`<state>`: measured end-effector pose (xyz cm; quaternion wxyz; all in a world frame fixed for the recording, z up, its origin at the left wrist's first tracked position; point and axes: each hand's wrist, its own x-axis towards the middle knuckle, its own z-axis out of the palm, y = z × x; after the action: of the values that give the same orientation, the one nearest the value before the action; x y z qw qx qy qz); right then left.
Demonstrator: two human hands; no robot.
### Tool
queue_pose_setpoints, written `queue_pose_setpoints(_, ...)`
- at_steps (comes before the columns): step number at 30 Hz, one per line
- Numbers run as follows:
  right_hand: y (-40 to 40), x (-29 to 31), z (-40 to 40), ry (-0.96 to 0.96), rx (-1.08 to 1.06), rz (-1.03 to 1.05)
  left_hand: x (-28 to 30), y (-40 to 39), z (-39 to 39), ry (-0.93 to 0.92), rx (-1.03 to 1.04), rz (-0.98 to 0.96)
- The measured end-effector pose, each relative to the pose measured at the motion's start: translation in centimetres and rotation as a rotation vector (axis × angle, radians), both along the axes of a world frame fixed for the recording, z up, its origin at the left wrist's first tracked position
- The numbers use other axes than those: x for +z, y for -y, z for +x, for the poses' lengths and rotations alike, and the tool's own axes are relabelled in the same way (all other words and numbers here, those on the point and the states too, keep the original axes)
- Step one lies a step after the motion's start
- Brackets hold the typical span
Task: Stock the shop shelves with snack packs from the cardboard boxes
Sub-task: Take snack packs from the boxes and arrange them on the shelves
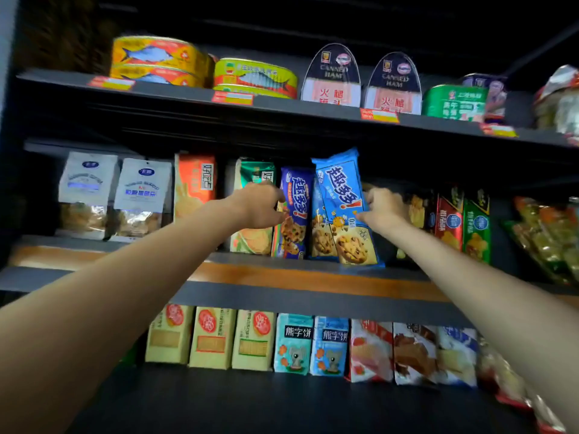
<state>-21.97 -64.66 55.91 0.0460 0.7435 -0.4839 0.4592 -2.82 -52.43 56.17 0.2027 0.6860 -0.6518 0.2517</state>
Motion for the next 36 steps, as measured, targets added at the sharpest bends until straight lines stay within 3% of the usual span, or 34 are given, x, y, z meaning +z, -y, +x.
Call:
queue_pose_setpoints(4, 3.1, 2.1, 1.4, 0.238, 0.220, 0.337, 1.3, 3.5, -1.0, 0.082, 0.076, 0.149)
queue_pose_setpoints(6, 4.6, 2.5, 2.3, 0.268, 0.319, 0.418, 1.7, 5.0, -1.4, 0.081, 0.116, 0.237)
queue_pose_setpoints(9, 6.9, 2.1, 3.6, 0.131, 0.261, 0.365, 1.5, 6.9, -1.5, 0.060, 0.158, 0.362)
queue_pose_setpoints(12, 7.9, 1.4, 4.1, -0.073, 0.067, 0.172, 0.9, 8.4, -0.8, 0.139, 0.161, 0.357)
queue_pose_setpoints(16, 7.7, 0.7, 3.9, -0.187, 0.299, 0.153, 0.2, 9.4, 0.0, 0.180, 0.193, 0.404)
queue_pose_setpoints(18, 7.3, 0.4, 3.7, -0.379, 0.308, 0.181, 0.0, 9.5, -0.1, 0.113, 0.190, 0.421)
queue_pose_setpoints(23, 6.9, 0.5, 4.5, -0.717, -0.012, -0.071, -0.1, 9.1, -1.3, 0.116, 0.169, 0.447)
queue_pose_setpoints(31, 7.1, 0.5, 6.7, -0.721, -0.060, -0.099, -0.1, 7.8, 0.1, 0.062, 0.091, 0.367)
queue_pose_setpoints(36, 4.9, 1.2, 5.7, -0.679, -0.021, -0.037, -0.2, 4.6, 2.0, 0.016, 0.059, 0.131)
